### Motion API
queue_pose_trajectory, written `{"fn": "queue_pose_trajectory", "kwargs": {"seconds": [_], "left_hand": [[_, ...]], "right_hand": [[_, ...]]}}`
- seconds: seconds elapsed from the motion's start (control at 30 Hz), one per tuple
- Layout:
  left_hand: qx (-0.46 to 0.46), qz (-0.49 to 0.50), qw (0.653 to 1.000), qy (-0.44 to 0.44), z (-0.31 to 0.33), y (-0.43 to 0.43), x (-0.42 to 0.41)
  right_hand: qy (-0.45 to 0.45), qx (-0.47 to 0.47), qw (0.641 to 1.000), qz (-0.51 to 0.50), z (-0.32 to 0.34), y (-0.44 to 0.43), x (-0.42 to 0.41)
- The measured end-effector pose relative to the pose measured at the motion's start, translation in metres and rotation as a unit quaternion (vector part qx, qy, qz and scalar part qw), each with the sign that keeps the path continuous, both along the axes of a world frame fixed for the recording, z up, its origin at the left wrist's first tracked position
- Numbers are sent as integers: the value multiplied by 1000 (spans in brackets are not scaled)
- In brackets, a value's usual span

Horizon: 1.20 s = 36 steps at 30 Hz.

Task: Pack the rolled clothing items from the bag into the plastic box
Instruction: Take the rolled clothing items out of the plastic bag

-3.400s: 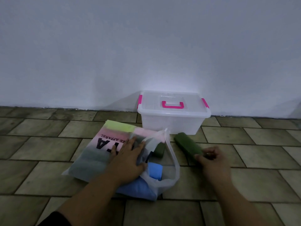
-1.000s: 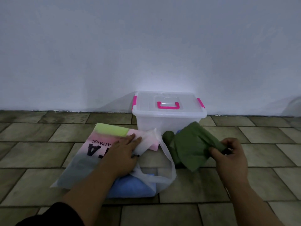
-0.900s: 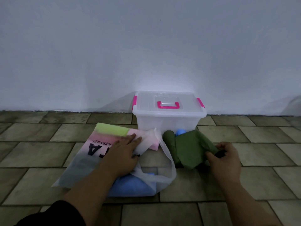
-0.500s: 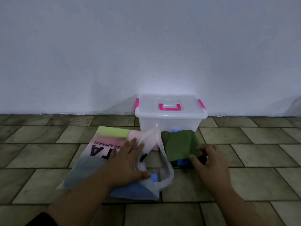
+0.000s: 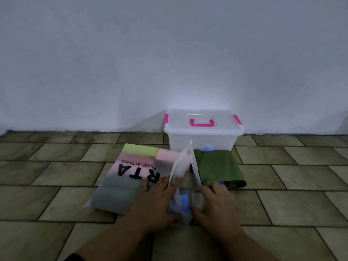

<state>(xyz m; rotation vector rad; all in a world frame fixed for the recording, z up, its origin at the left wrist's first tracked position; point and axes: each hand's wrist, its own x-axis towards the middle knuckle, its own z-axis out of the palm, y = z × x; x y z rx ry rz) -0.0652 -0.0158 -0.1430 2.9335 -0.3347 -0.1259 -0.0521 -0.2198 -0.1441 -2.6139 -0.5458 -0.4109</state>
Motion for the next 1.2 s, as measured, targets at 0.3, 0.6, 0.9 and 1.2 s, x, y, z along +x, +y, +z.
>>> {"fn": "queue_pose_trajectory", "kwargs": {"seconds": [0.3,0.6,0.9,1.2], "left_hand": [[13,7,1000,3,5,5,4],[-50,31,998,19,10,7,6],[-27,37,999,-2,3,2,5],[-55,54,997,-27,-3,4,5]], "right_hand": [[233,-48,962,136,27,27,27],[242,262,932,55,40,-11,21],[303,41,945,116,43,1,27],[170,-19,978,123,47,22,30]]}}
